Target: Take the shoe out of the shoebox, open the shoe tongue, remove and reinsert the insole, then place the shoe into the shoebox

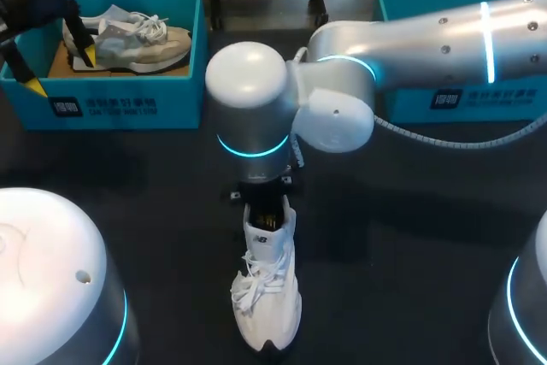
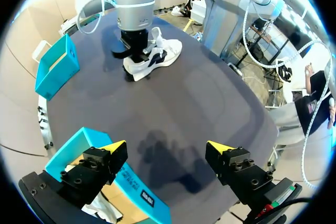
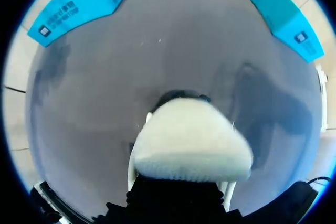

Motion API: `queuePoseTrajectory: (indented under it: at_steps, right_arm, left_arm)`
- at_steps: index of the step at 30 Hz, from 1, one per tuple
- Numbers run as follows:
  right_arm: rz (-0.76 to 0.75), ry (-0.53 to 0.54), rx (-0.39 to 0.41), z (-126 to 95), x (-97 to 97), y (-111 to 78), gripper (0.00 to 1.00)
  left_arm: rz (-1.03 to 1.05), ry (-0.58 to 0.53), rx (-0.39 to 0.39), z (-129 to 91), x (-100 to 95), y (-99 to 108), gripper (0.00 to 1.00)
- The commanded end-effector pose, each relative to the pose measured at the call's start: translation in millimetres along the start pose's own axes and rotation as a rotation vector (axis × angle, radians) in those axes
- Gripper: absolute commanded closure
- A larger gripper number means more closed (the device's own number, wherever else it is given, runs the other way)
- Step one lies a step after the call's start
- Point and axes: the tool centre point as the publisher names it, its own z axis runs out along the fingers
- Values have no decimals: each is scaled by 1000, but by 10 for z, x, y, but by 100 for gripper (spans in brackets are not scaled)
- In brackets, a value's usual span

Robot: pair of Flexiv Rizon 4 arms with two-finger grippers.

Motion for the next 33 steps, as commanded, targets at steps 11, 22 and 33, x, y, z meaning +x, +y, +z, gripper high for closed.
queuePoseTrajectory:
  at_steps: [11, 22, 33]
  right_arm:
    - [299, -77, -38, -31, 163, -557, 100]
    - [225, -121, -282, -392, 34, -95, 100]
    - [174, -88, -318, -131, -70, 243, 100]
  left_arm:
    - [1, 2, -4, -2, 2, 2, 0]
    - [1, 2, -4, -2, 2, 2, 0]
    - [1, 2, -4, -2, 2, 2, 0]
